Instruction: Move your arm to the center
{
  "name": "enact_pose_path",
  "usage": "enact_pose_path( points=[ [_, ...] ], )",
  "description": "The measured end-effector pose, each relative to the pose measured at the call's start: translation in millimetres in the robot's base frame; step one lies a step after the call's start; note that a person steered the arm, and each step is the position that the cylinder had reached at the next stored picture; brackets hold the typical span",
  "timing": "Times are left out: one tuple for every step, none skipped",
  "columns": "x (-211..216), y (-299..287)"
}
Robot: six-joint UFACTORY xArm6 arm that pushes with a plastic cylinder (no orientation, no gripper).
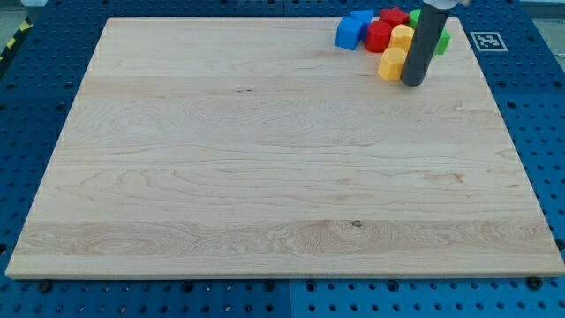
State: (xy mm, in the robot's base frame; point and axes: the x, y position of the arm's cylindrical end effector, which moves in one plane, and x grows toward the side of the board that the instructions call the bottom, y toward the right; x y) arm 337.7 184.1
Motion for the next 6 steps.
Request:
enact_pose_path(
  points=[
    [-9,-19],
    [-25,-42],
    [-37,-50],
    [-36,-58],
    [13,-118],
    [65,-169]
  ],
)
